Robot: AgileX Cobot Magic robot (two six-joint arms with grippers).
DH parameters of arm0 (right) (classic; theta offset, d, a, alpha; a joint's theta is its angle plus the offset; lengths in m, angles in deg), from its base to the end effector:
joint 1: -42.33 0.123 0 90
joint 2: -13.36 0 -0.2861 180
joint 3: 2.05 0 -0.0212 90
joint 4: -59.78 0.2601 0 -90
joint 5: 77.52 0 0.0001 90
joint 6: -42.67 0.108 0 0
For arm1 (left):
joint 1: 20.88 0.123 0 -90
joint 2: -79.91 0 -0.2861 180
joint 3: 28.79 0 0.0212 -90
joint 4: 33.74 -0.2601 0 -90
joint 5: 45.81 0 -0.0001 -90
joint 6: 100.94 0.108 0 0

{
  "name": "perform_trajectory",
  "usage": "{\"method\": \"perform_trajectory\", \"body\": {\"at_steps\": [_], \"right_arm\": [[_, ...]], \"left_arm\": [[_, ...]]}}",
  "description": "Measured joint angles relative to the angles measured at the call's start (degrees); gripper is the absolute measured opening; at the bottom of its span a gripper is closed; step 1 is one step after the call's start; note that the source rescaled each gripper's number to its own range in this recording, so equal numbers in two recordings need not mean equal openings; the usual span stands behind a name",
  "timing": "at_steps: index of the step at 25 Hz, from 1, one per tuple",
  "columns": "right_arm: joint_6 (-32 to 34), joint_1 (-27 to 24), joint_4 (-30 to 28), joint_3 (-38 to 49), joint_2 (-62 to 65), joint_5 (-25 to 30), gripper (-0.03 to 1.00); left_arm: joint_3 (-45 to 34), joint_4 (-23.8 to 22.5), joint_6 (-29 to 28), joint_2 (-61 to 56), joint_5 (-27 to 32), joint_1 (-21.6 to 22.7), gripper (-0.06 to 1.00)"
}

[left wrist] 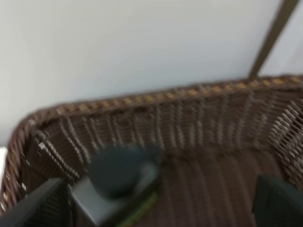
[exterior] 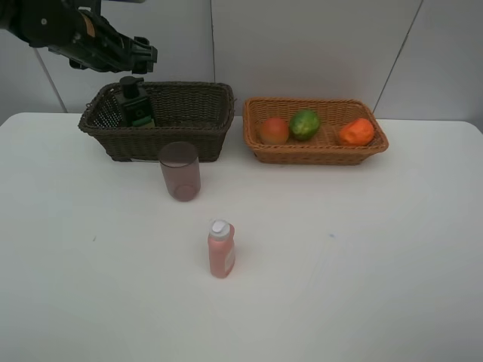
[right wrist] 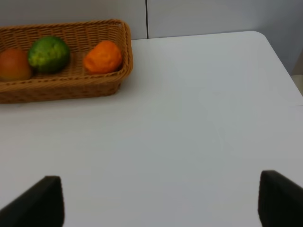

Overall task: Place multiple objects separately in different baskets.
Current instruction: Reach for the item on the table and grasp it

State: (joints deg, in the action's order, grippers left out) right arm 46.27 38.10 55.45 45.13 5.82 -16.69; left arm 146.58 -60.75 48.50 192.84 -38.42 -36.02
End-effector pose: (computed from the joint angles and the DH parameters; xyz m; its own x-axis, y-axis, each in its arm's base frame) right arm 0.0131 -0.0081 0.2816 -0.4254 0.0574 -0.9032 0.1440 0.9896 -0.0049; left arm 0.4274 -0.1091 0.2243 -0.5547 0.0826 -0.8279 0.1782 0.9838 -0.0213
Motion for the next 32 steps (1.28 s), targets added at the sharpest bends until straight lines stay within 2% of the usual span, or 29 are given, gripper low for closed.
{"method": "perform_trajectory", "body": {"at_steps": [3,7,10,17,20,23,28,32], "right_arm": [[0.0,0.0,0.0,0.0,0.0,0.0,0.67],[0.0,0.0,0.0,0.0,0.0,0.0,0.67],[0.0,0.0,0.0,0.0,0.0,0.0,0.67],[0.0,0.0,0.0,0.0,0.0,0.0,0.67],[0.0,0.0,0.0,0.0,0.0,0.0,0.67],[0.0,0.0,0.0,0.0,0.0,0.0,0.67],[0.0,0.0,0.0,0.0,0.0,0.0,0.67],[0.0,0.0,0.0,0.0,0.0,0.0,0.67]], "left_arm": [[0.0,2.1,0.4,-2.1,6.7,-3.7,1.00],[0.0,7.0,5.0,-3.8,15.2,-8.6,1.00],[0.0,13.0,11.6,-4.3,21.3,-12.4,1.00],[0.0,27.0,33.8,-4.3,32.2,-17.2,1.00],[0.0,28.3,42.0,-4.3,35.2,-18.3,1.00],[0.0,28.1,46.6,-4.3,36.3,-18.9,1.00],[0.8,27.0,49.0,-2.0,36.4,-19.0,1.00],[4.5,26.0,50.6,2.2,38.4,-19.0,1.00]]}}
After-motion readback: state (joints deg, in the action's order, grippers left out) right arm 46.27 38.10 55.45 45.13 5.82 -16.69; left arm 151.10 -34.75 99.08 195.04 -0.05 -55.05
